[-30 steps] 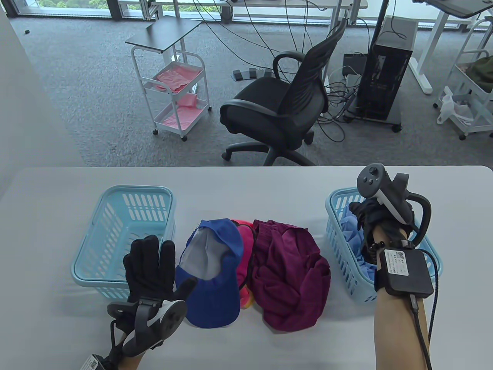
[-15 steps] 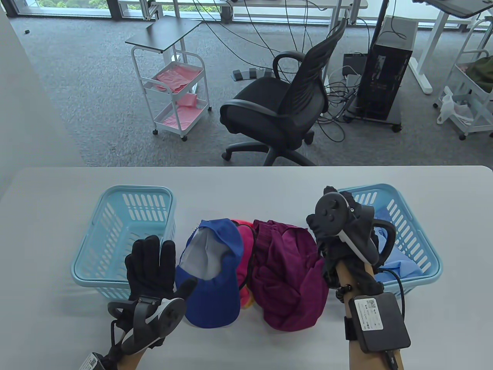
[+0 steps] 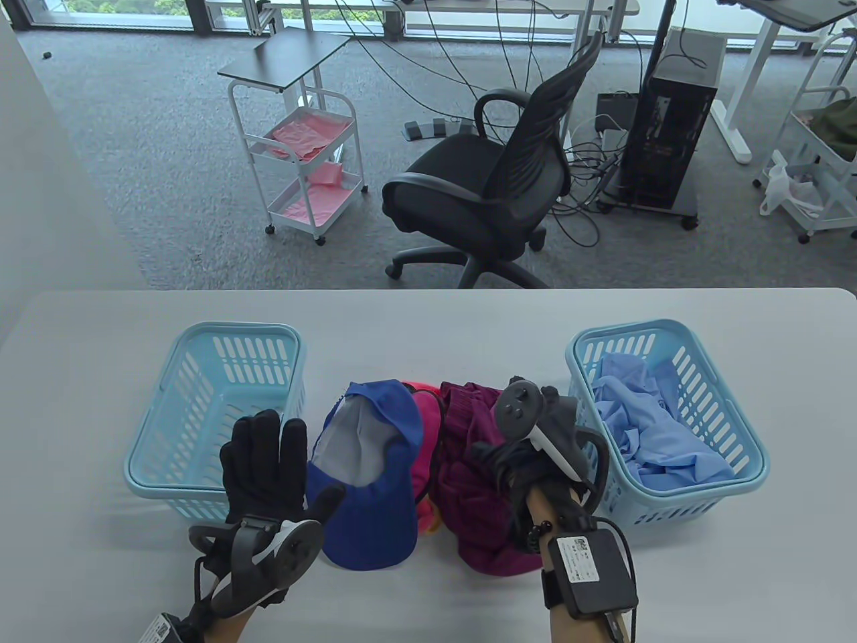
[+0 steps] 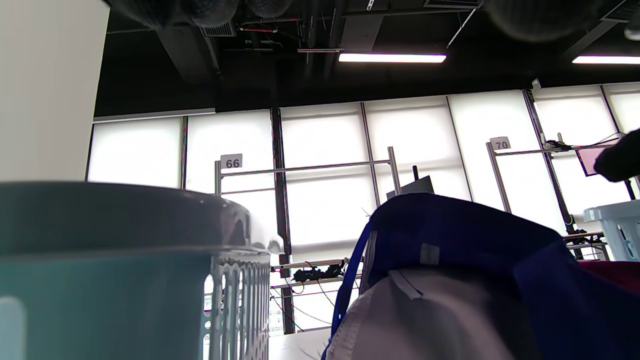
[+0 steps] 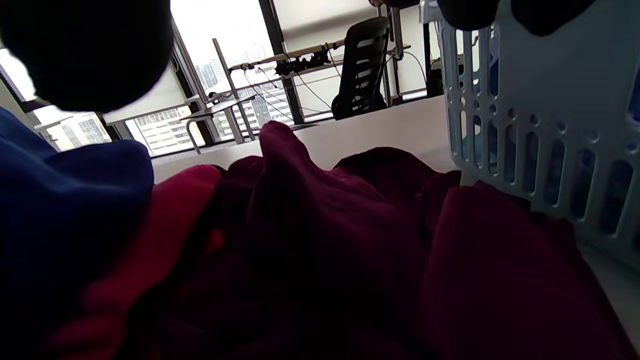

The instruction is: Sort apparel and towels into hand baskets

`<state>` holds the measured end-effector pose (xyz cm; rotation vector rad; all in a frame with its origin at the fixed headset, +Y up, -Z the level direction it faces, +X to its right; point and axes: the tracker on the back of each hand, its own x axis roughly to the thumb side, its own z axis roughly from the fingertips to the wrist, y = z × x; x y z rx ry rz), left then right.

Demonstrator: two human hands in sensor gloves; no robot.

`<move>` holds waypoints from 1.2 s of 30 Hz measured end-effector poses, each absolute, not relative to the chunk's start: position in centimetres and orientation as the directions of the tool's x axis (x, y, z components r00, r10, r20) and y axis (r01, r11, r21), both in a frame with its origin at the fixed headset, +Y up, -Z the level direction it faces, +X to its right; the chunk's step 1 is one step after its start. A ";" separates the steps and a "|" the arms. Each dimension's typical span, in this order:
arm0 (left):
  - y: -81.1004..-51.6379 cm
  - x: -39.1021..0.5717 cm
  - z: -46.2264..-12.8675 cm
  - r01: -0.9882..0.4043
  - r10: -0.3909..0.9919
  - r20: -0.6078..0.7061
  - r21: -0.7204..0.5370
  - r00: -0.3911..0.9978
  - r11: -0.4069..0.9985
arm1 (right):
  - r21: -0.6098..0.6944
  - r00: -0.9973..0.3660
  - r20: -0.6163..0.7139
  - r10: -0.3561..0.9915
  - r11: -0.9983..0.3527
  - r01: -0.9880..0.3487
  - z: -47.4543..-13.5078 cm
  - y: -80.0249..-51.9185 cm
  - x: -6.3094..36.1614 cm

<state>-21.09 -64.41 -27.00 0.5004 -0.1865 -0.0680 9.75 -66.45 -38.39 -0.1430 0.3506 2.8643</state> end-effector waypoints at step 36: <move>-64.3 -21.0 -26.8 0.034 -0.124 0.146 0.506 0.981 0.862 | 0.036 -0.957 -0.271 0.103 -0.993 -0.117 -40.5 -75.7 11.7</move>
